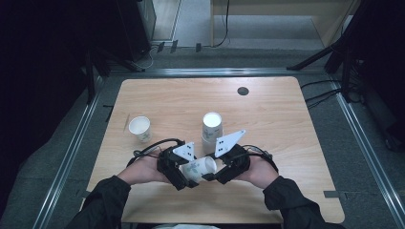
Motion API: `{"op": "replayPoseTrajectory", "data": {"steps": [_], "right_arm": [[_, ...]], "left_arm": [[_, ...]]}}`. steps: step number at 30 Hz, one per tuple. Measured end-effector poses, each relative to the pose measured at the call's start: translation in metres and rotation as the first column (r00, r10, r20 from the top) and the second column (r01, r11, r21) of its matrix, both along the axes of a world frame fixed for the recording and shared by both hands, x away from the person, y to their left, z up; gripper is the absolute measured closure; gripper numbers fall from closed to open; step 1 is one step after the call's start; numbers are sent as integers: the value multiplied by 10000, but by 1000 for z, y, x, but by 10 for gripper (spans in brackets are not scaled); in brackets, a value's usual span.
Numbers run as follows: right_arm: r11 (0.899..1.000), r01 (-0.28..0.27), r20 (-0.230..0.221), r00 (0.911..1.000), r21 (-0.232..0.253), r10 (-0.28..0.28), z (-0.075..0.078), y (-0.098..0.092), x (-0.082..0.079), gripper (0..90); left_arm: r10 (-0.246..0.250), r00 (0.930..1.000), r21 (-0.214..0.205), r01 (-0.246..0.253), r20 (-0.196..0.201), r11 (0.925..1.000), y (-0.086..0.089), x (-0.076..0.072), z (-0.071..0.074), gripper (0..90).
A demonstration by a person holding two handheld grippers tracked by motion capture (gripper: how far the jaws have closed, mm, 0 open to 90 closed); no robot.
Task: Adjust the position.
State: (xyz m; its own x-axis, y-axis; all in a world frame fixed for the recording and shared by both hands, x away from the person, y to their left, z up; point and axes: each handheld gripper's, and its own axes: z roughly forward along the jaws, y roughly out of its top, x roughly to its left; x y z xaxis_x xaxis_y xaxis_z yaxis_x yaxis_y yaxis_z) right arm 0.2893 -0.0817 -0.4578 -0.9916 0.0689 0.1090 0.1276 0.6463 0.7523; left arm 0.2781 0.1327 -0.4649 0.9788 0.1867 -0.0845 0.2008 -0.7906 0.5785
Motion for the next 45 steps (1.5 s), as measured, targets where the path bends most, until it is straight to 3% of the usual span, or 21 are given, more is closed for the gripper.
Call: {"op": "replayPoseTrajectory", "data": {"steps": [6, 14, 18, 23, 27, 37, 41, 45], "right_arm": [[9994, 207, -66, 9998, 281, -205, 5, -9, 3, 348], [9941, 339, -38, 9994, 1027, -337, 16, -20, 3, 348], [9879, 432, -281, 9988, 1489, -395, 21, -26, 4, 348], [9823, 341, -393, 9989, 1842, -273, 24, -27, 4, 348], [9765, 303, -539, 9984, 2134, -192, 26, -26, 3, 348], [9616, 323, -812, 9966, 2726, -105, 30, -30, 4, 349], [9622, 337, -778, 9969, 2704, -131, 29, -30, 4, 350], [9616, 346, -799, 9967, 2724, -132, 30, -30, 5, 351]], "left_arm": [[386, 9992, -565, -382, 58, 9977, 7, 3, 5, 104], [716, 9974, -1642, -699, 44, 9839, 14, 5, 12, 104], [795, 9967, -2289, -805, -138, 9701, 15, 3, 14, 105], [749, 9971, -2812, -760, -145, 9566, 13, 0, 17, 106], [694, 9973, -3337, -737, -248, 9398, 10, -2, 20, 123], [667, 9971, -3896, -753, -355, 9179, 17, -1, 23, 148], [631, 9973, -4039, -732, -383, 9119, 19, 0, 22, 214], [574, 9980, -4053, -639, -281, 9120, 20, -1, 23, 235]]}}
